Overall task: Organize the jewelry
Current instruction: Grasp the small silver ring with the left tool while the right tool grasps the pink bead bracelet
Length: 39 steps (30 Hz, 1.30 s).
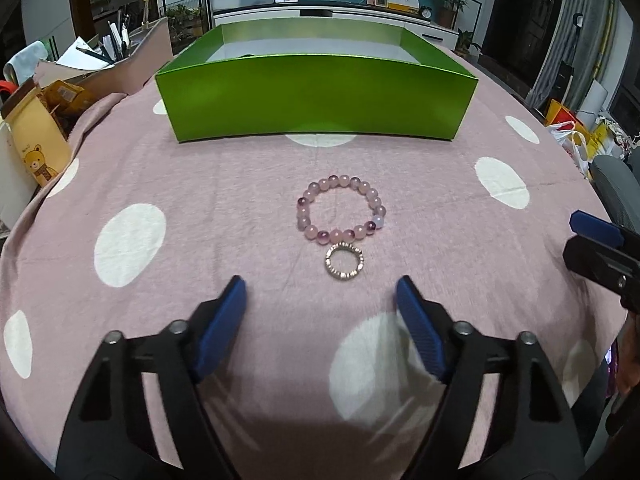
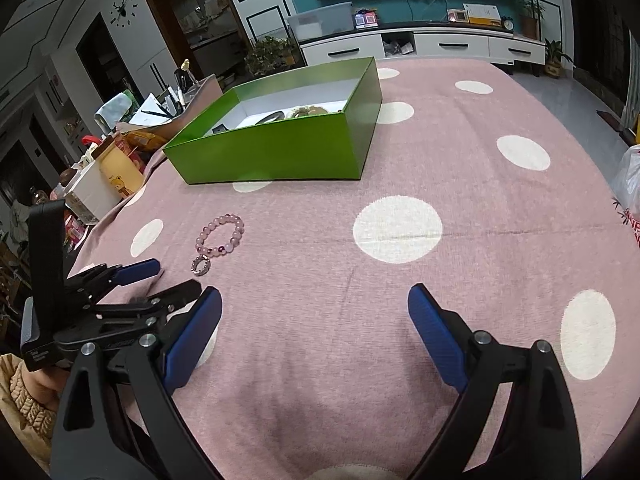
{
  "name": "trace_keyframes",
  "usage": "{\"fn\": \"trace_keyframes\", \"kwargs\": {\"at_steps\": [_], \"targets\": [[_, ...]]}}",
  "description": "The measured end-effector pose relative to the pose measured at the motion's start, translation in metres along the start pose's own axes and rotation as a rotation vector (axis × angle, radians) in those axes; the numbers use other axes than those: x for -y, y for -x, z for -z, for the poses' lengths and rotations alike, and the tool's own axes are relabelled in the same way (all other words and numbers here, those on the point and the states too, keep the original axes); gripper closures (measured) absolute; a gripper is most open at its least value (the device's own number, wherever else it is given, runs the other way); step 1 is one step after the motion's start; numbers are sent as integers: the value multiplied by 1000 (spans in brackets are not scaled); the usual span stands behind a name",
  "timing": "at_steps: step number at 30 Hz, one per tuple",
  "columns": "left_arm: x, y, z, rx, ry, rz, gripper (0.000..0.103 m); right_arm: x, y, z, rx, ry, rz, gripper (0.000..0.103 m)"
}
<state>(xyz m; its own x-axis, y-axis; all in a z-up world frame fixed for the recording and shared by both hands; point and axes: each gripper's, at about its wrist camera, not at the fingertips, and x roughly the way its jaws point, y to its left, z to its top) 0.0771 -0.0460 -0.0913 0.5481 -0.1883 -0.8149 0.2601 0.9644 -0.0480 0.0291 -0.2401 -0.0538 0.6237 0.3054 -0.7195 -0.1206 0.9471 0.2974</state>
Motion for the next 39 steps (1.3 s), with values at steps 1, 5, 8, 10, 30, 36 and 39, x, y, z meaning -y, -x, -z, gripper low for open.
{"fn": "trace_keyframes", "kwargs": {"at_steps": [1, 5, 8, 10, 30, 36, 39], "targets": [[1, -3, -1, -2, -1, -2, 33, 1, -1, 0, -1, -1, 0, 9], [5, -7, -5, 16, -17, -8, 47, 2, -5, -1, -5, -5, -5, 9], [8, -9, -7, 31, -35, -10, 63, 2, -8, -2, -7, -5, -8, 9], [10, -9, -7, 41, -52, -7, 75, 2, -9, -3, -6, -7, -12, 9], [-45, 21, 3, 80, 71, 7, 82, -54, -77, -34, -82, 103, -101, 26], [-60, 26, 4, 94, 101, 1, 82, -74, -101, -44, -95, 170, -63, 49], [-64, 26, 6, 92, 115, 7, 82, -83, -111, -45, -110, 208, -36, 59]]}}
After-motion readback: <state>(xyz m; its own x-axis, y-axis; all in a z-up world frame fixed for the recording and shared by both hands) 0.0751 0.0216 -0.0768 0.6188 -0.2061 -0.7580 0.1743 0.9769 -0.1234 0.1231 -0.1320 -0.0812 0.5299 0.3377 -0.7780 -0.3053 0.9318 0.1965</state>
